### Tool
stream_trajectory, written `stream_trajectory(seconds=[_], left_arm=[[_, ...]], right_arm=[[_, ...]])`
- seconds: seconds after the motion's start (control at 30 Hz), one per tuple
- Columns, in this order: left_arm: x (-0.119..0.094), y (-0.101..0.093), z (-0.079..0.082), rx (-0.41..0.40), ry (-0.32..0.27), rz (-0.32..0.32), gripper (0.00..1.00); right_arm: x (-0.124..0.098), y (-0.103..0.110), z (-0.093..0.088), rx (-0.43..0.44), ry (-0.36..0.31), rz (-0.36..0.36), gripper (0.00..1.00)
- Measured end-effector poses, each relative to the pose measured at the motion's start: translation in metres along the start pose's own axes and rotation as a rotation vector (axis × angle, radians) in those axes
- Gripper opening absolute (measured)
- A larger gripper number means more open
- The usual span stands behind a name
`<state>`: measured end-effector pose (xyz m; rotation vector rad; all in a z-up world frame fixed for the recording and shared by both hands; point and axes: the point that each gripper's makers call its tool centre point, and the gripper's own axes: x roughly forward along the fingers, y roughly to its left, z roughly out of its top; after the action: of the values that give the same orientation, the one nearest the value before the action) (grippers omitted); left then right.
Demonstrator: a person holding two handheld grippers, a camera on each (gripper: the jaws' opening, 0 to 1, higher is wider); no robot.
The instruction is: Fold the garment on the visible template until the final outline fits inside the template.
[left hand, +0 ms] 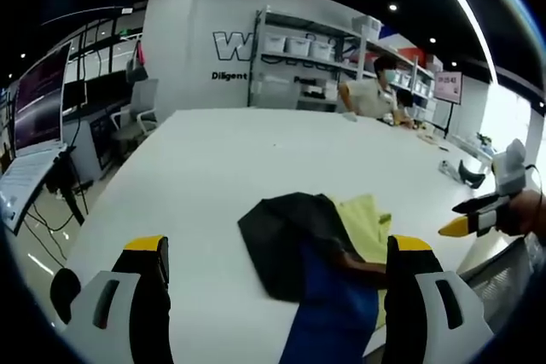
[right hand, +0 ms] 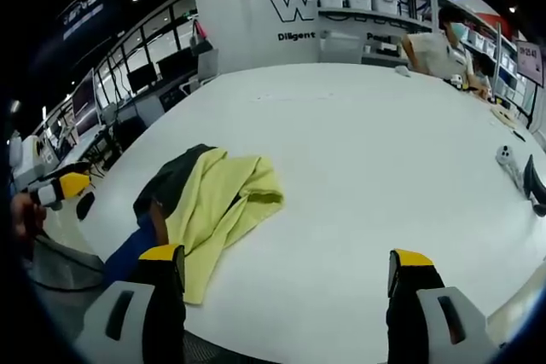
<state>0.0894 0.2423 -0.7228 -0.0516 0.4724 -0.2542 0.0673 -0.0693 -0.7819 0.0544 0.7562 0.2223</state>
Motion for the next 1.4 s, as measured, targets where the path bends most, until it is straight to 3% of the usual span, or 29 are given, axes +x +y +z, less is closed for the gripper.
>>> stream_trajectory(seconds=[0.3, 0.7, 0.8, 0.9, 1.4], left_arm=[[0.000, -0.001, 0.001, -0.001, -0.007, -0.006, 0.99], [-0.002, -0.002, 0.000, -0.007, -0.008, -0.011, 0.99], [-0.003, -0.001, -0.001, -0.011, -0.007, -0.009, 0.99], [-0.004, -0.001, 0.002, -0.070, -0.022, -0.023, 0.99], [-0.012, -0.003, 0.000, -0.046, -0.022, -0.011, 0.99]], right_arm=[[-0.001, 0.001, 0.002, -0.010, 0.000, 0.003, 0.97], [0.001, 0.016, 0.016, -0.060, -0.015, 0.043, 0.97], [0.004, 0.025, 0.020, -0.108, -0.029, 0.069, 0.98], [0.006, 0.038, 0.024, -0.142, -0.043, 0.108, 0.97], [0.027, 0.103, 0.018, -0.311, -0.010, 0.253, 0.90]])
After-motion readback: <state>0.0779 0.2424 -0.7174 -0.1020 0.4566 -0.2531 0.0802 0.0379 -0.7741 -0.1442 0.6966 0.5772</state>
